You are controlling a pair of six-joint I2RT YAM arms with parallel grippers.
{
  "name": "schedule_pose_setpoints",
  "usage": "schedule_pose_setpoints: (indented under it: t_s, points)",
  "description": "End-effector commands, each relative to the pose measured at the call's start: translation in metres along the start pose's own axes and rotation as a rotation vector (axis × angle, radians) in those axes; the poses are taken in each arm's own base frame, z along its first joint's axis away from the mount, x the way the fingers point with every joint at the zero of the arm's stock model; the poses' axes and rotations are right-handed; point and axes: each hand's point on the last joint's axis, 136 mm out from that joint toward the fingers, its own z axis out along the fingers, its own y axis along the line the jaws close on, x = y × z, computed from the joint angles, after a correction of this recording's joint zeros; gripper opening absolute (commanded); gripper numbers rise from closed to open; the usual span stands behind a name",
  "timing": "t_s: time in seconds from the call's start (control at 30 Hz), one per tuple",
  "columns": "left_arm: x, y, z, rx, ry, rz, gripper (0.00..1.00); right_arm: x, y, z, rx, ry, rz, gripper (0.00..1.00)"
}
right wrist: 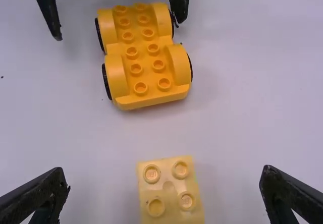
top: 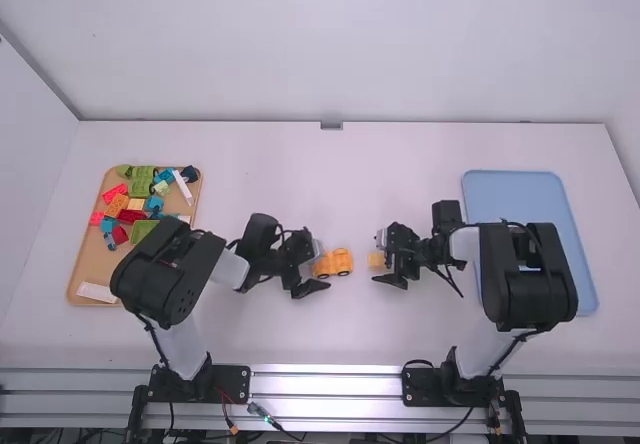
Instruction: Assemble lego blocks to make yellow taxi
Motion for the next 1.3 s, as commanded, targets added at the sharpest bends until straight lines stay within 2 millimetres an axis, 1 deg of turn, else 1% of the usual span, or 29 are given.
schedule_pose_setpoints:
  t_s: [0.0, 0.03, 0.17, 0.2, 0.23, 0.27, 0.3, 0.37, 0.4, 0.47, 0.5, 0.53, 0.6, 0.73, 0.9, 0.97, 1.07, 1.1, 1.13, 1.17, 1.2, 1.23, 1.27]
  points:
    - [-0.003, 0.004, 0.002, 0.0, 0.001, 0.042, 0.99, 0.008, 0.001, 0.007, -0.026, -0.006, 0.066, 0.98]
    - [-0.004, 0.004, 0.003, 0.0, 0.002, 0.041, 0.99, 0.009, 0.0, 0.008, -0.029, -0.005, 0.069, 0.98]
    - [-0.003, 0.004, 0.003, 0.007, 0.01, 0.052, 0.99, 0.011, -0.001, 0.011, -0.055, -0.013, 0.071, 0.91]
    - [-0.002, 0.004, 0.003, 0.006, 0.011, 0.052, 0.99, 0.008, -0.001, 0.01, -0.062, -0.024, 0.059, 0.84]
    - [-0.001, 0.004, 0.003, 0.006, 0.012, 0.051, 0.99, 0.008, -0.001, 0.01, -0.063, -0.026, 0.056, 0.83]
    - [0.0, 0.004, 0.003, 0.008, 0.013, 0.049, 0.99, 0.008, -0.001, 0.01, -0.064, -0.026, 0.05, 0.74]
    - [0.0, 0.004, 0.003, 0.008, 0.013, 0.048, 0.99, 0.008, -0.001, 0.01, -0.064, -0.025, 0.05, 0.74]
    - [0.003, 0.005, 0.006, 0.005, 0.01, 0.047, 0.99, 0.008, -0.002, 0.01, -0.06, -0.023, 0.068, 0.63]
    - [0.004, 0.006, 0.006, 0.004, 0.01, 0.045, 0.99, 0.008, -0.003, 0.01, -0.058, -0.022, 0.069, 0.61]
    - [0.005, 0.005, 0.007, 0.011, 0.006, 0.044, 0.99, 0.009, -0.003, 0.01, -0.058, -0.019, 0.07, 0.59]
    - [0.005, 0.0, 0.01, 0.036, -0.003, 0.042, 0.99, 0.01, -0.002, 0.01, -0.058, -0.009, 0.071, 0.55]
    - [0.005, 0.0, 0.011, 0.038, -0.004, 0.042, 0.99, 0.011, -0.002, 0.01, -0.058, -0.006, 0.071, 0.54]
    - [0.005, 0.002, 0.012, 0.053, -0.014, 0.034, 0.99, 0.013, -0.002, 0.01, -0.059, 0.004, 0.073, 0.49]
    - [0.004, 0.003, 0.014, 0.058, -0.015, 0.032, 0.99, 0.012, -0.002, 0.01, -0.059, 0.0, 0.072, 0.47]
    - [0.005, 0.004, 0.014, 0.055, -0.013, 0.031, 0.99, 0.012, -0.003, 0.01, -0.058, 0.0, 0.072, 0.39]
    - [0.006, 0.004, 0.015, 0.055, -0.013, 0.032, 0.99, 0.012, -0.003, 0.01, -0.059, -0.001, 0.072, 0.38]
    - [0.009, 0.005, 0.018, 0.052, -0.019, 0.038, 0.99, 0.012, -0.002, 0.01, -0.059, 0.0, 0.073, 0.35]
    - [0.011, 0.005, 0.019, 0.054, -0.021, 0.039, 0.95, 0.012, -0.002, 0.01, -0.06, -0.001, 0.073, 0.3]
    - [0.011, 0.006, 0.02, 0.051, -0.025, 0.044, 0.86, 0.012, -0.002, 0.01, -0.059, 0.0, 0.073, 0.26]
    - [0.011, 0.006, 0.02, 0.051, -0.025, 0.044, 0.81, 0.012, -0.002, 0.01, -0.059, 0.0, 0.073, 0.24]
    - [0.011, 0.006, 0.02, 0.05, -0.025, 0.045, 0.79, 0.012, -0.002, 0.01, -0.059, -0.001, 0.073, 0.24]
    - [0.011, 0.007, 0.02, 0.044, -0.026, 0.048, 0.71, 0.012, -0.002, 0.01, -0.059, 0.0, 0.073, 0.23]
    - [0.01, 0.008, 0.02, 0.04, -0.029, 0.053, 0.7, 0.012, -0.002, 0.01, -0.059, 0.0, 0.073, 0.23]
